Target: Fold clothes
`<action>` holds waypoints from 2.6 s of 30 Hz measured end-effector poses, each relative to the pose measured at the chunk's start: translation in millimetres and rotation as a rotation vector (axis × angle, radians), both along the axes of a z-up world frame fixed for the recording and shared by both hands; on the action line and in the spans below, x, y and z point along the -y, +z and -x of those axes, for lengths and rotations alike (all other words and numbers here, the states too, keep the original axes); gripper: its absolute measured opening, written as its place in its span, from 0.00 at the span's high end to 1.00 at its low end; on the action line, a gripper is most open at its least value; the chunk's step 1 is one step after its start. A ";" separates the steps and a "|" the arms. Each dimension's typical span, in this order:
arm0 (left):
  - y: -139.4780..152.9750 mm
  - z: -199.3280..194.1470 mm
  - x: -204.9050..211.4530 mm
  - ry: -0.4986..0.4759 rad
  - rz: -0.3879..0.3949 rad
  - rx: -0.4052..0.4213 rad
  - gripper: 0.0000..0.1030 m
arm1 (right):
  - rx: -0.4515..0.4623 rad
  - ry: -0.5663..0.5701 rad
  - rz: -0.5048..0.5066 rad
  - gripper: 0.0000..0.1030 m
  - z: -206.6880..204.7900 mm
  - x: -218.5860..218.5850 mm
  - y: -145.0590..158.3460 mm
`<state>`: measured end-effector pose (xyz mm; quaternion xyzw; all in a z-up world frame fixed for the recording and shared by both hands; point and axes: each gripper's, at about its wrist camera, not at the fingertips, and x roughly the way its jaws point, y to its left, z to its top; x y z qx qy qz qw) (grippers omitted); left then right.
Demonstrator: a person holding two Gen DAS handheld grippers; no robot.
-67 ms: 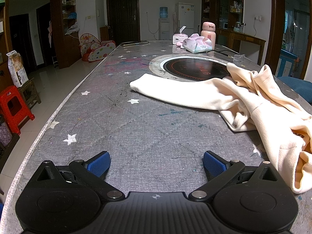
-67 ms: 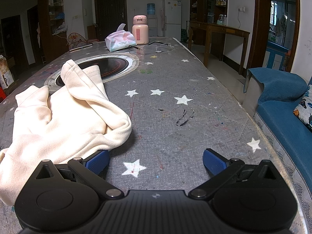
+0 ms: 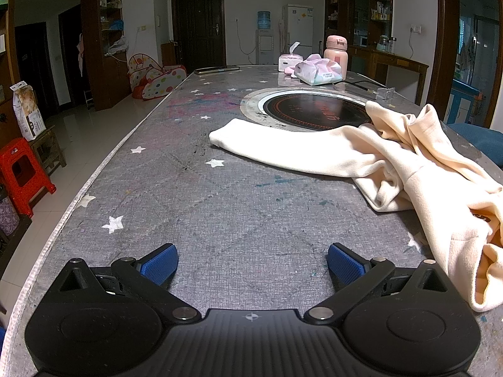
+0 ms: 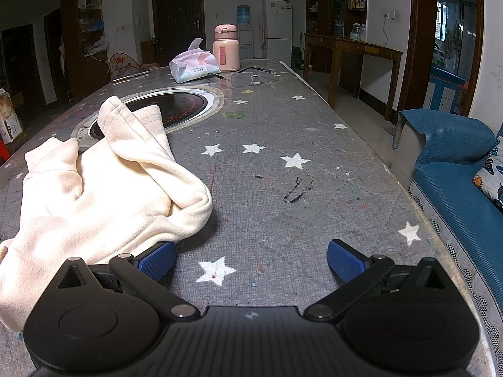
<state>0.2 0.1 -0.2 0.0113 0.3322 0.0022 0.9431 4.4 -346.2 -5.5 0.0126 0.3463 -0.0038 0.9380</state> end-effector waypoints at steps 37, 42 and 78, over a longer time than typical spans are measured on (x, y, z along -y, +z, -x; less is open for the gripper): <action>9.8 6.5 19.9 0.065 0.010 -0.099 0.00 | -0.009 0.028 -0.008 0.00 8.0 -0.6 1.4; 14.0 10.8 29.8 0.035 0.005 -0.098 0.00 | -0.012 0.038 -0.017 0.00 14.3 0.5 2.9; 72.7 9.4 57.2 -0.105 0.076 -0.014 0.05 | 0.068 0.109 -0.071 0.00 59.1 0.6 52.7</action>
